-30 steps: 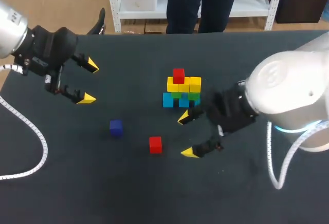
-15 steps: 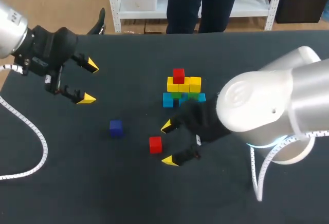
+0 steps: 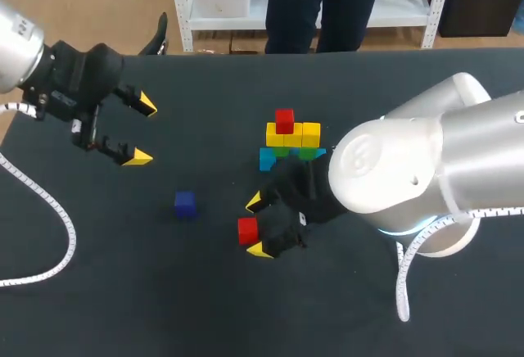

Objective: Place the blue cubes, place green cubes on the blue cubes, place the yellow cubes on the green cubes, then place the red cubes on the yellow cubes, and place purple cube on the red cubes.

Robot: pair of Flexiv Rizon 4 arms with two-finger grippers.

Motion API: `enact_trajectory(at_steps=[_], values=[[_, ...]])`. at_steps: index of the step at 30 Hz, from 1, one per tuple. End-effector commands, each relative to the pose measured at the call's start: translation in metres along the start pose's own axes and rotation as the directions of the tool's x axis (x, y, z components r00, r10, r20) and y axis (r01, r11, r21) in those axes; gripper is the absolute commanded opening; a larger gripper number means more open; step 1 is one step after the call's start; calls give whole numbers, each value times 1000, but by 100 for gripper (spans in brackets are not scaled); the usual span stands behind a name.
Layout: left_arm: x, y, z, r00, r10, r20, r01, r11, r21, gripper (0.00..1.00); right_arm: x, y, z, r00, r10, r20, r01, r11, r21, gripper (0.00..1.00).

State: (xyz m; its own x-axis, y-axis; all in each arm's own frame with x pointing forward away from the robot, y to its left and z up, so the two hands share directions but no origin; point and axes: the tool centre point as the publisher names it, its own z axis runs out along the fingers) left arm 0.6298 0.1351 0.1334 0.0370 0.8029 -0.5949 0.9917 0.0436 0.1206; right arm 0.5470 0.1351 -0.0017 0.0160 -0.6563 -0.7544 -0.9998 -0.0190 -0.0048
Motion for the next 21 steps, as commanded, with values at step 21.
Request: enact_trajectory(at_steps=[21], values=[[2, -1, -1, 1000, 4, 6, -4, 1000, -2, 100, -13, -11, -54, 1000, 14, 7, -14, 999, 38, 0]])
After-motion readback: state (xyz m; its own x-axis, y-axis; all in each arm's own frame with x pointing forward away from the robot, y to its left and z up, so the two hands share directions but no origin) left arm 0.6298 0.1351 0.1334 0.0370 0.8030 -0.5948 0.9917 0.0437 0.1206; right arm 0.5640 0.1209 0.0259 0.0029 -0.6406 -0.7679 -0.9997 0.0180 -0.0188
